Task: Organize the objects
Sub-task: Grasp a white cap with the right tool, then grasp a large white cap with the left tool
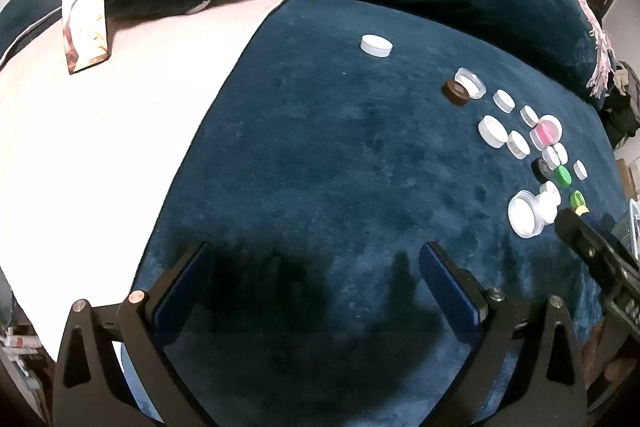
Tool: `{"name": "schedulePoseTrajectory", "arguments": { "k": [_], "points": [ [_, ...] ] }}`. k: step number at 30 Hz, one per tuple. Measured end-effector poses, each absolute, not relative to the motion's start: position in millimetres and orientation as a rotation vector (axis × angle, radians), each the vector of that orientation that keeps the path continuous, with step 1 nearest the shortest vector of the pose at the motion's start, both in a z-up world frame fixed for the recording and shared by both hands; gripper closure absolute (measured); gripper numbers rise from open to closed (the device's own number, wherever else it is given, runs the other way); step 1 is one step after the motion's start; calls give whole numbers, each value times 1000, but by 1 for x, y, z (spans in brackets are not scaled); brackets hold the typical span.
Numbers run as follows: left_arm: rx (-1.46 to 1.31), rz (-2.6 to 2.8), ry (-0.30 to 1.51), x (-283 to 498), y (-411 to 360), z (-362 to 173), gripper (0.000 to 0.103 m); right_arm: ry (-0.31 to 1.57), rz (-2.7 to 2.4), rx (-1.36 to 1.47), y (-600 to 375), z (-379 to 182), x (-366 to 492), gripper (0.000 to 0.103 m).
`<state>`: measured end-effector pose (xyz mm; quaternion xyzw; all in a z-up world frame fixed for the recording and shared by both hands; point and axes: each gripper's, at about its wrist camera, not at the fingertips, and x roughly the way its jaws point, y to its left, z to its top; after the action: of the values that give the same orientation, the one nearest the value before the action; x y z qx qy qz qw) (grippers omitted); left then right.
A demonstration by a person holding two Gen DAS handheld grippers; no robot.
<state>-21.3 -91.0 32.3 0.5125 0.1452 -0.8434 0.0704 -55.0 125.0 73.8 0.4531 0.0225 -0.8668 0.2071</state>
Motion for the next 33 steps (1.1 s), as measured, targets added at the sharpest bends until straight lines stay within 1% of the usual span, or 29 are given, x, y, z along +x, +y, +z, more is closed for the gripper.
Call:
{"name": "schedulePoseTrajectory", "arguments": {
  "k": [3,4,6,7,8,10,16,19,22,23,24,25,27,29,33],
  "points": [
    [1537,-2525,444,-20,-94,30,1,-44,-2454,1268,136,74,-63,6],
    [1537,-2523,445,-20,-94,30,1,-87,-2486,1278,142,73,-65,10],
    [1541,-2527,436,-21,-91,29,1,-124,-2516,1327,150,69,-69,23],
    [1543,-2530,428,-22,-89,29,1,-116,-2528,1376,152,65,-73,35],
    [1546,-2534,418,-23,-87,29,1,-100,-2530,1423,153,59,-76,42],
    [1552,-2546,403,-23,-82,29,1,-101,-2509,1459,155,50,-77,45],
    [1566,-2555,359,-24,-72,29,1,-16,-2492,1435,145,49,-74,45],
    [1566,-2559,349,-24,-69,30,1,-14,-2478,1407,139,53,-72,44],
    [1565,-2573,343,-24,-63,33,1,75,-2485,1411,130,49,-73,44],
    [1568,-2579,340,-25,-61,34,1,103,-2481,1422,128,46,-74,47],
    [1570,-2591,335,-25,-57,35,1,114,-2477,1416,127,44,-74,54],
    [1568,-2604,331,-25,-54,36,1,105,-2471,1404,129,45,-73,71],
    [1558,-2637,323,-25,-47,40,1,39,-2458,1376,137,51,-68,71],
    [1549,-2680,317,-27,-38,43,1,11,-2463,1366,146,57,-60,71],
    [1561,-2773,262,-38,-7,46,2,-95,-2471,1378,169,60,-41,71]
  ]
}}
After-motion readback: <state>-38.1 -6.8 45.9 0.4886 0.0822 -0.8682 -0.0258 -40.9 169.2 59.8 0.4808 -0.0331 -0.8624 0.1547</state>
